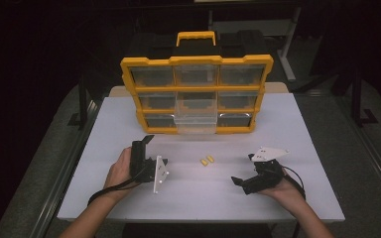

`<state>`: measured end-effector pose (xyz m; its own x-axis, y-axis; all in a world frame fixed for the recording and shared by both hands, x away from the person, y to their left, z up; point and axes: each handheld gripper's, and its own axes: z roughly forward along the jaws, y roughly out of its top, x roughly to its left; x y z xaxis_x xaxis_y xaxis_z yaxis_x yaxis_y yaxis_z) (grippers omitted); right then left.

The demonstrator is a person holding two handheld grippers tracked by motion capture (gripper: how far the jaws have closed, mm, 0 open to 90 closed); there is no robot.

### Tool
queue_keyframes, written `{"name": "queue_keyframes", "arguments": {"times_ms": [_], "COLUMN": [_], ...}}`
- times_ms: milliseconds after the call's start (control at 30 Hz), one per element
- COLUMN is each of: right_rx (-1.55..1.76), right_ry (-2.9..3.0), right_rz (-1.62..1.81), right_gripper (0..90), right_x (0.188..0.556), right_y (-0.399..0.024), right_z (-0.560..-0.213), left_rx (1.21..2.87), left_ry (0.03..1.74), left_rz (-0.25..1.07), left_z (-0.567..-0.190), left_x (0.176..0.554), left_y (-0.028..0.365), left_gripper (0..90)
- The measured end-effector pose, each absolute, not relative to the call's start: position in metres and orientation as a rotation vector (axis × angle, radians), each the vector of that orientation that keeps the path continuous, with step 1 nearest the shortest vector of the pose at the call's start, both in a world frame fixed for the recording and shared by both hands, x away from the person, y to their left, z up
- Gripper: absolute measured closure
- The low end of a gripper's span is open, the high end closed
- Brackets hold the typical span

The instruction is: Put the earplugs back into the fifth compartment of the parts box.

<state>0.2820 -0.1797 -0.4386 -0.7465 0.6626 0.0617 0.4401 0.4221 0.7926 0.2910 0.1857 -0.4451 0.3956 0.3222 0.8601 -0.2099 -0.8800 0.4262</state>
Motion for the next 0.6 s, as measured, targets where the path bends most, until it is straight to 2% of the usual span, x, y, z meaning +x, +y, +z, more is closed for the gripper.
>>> {"name": "queue_keyframes", "arguments": {"times_ms": [600], "right_rx": [0.960], "right_ry": [2.415], "right_rz": [1.231], "right_gripper": [0.0], "right_x": [0.2819], "right_y": [-0.1803], "right_z": [-0.4383], "left_rx": [2.189], "left_ry": [0.278], "left_rz": [1.305], "left_z": [-0.4405], "left_x": [0.2968], "left_y": [0.1890], "left_gripper": [0.0]}}
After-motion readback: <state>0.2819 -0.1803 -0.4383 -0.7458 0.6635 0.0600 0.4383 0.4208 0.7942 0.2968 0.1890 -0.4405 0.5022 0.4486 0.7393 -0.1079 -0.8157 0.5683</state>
